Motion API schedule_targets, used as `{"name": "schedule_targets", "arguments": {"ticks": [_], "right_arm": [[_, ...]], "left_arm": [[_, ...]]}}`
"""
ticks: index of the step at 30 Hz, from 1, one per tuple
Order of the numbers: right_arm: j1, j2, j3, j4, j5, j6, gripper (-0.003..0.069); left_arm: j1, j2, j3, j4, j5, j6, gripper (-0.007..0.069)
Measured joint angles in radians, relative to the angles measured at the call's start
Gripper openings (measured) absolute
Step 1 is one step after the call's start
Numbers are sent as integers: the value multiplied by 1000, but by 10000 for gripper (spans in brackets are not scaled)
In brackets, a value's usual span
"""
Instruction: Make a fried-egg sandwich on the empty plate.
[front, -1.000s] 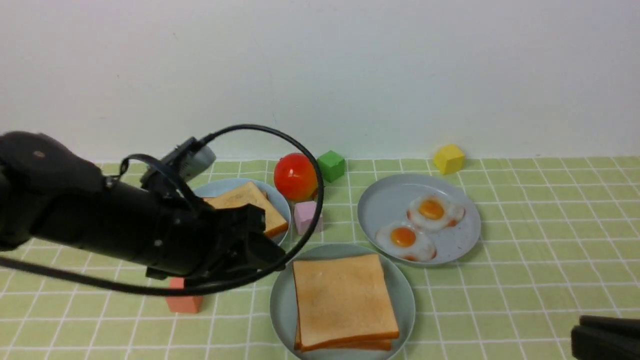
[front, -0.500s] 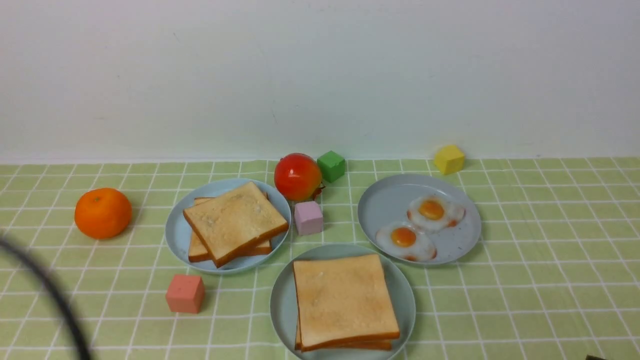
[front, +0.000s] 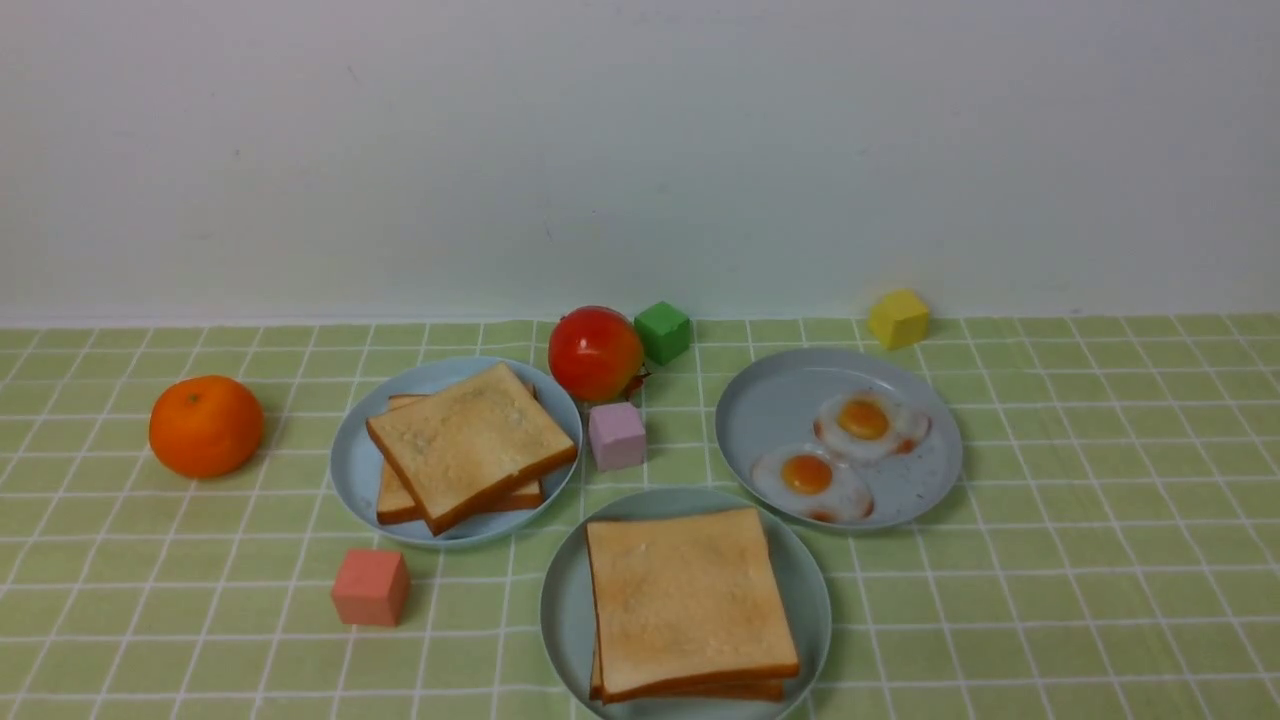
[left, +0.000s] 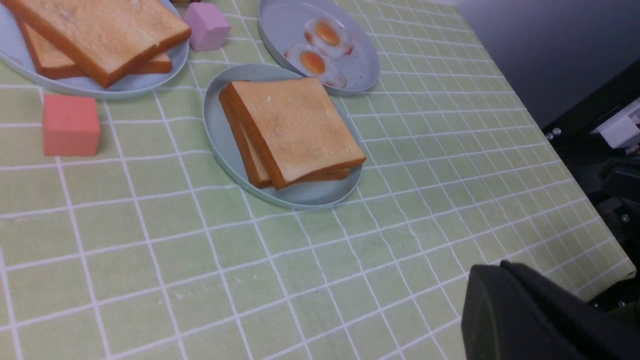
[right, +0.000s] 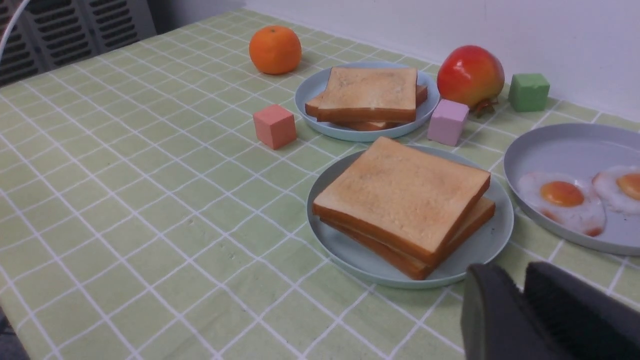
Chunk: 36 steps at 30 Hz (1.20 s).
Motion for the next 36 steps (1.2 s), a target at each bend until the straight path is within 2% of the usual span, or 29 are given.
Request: {"name": "schedule_targets", "arguments": {"ticks": [7,9,13,14,17,21,26,32,36], "right_arm": [[0,0,0,0,0,0,131],[0,0,0,0,0,0,133],[0,0,0,0,0,0,136],[0,0,0,0,0,0,138],[0,0,0,0,-1,0,142],[0,0,0,0,-3,0,148],[0,-1,0,0,-4,0,153],[0,-1,0,0,-5,0,155],[0,-1,0,0,-5,0,157]], "left_arm": [[0,0,2,20,-9,7,-13],[0,-6,35,118,-81,57,-13],[24,-74,145,254,-232,75,-13],[53,-142,246,340,-348,37,-13],[87,-222,388,442,-476,-46,-13],[98,-250,580,567,-536,-125,-13],[98,-250,641,573,-528,-142,-13],[108,-250,646,510,-541,-145,-13],[180,-250,646,516,-542,-145,-13]]}}
